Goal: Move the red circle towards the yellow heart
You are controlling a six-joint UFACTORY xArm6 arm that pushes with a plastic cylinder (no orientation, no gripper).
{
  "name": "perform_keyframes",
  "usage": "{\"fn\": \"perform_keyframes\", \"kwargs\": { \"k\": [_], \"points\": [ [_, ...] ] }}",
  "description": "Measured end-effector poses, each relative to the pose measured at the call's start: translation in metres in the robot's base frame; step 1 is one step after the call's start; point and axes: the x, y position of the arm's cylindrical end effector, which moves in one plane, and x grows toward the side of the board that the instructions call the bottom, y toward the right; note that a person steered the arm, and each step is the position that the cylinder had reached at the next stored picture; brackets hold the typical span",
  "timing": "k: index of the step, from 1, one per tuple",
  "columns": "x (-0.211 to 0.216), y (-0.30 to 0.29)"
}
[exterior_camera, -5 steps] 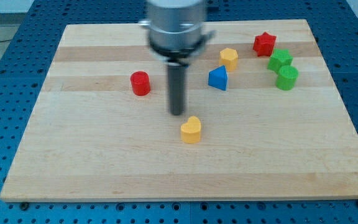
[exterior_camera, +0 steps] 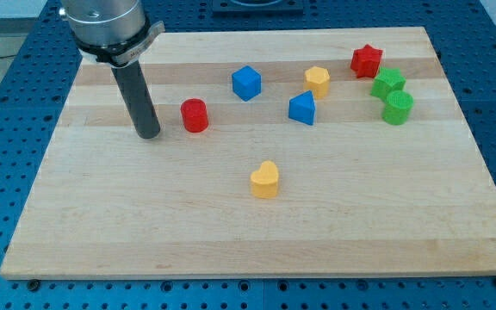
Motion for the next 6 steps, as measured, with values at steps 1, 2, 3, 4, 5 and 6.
{"fn": "perform_keyframes", "kwargs": {
  "k": [1,2,3,4,5,6],
  "points": [
    [-0.037,0.019],
    [-0.042,0.068],
    [-0.027,0.081],
    [-0.007,0.078],
    [0.003,0.073],
    [0.017,0.067]
  ]
}}
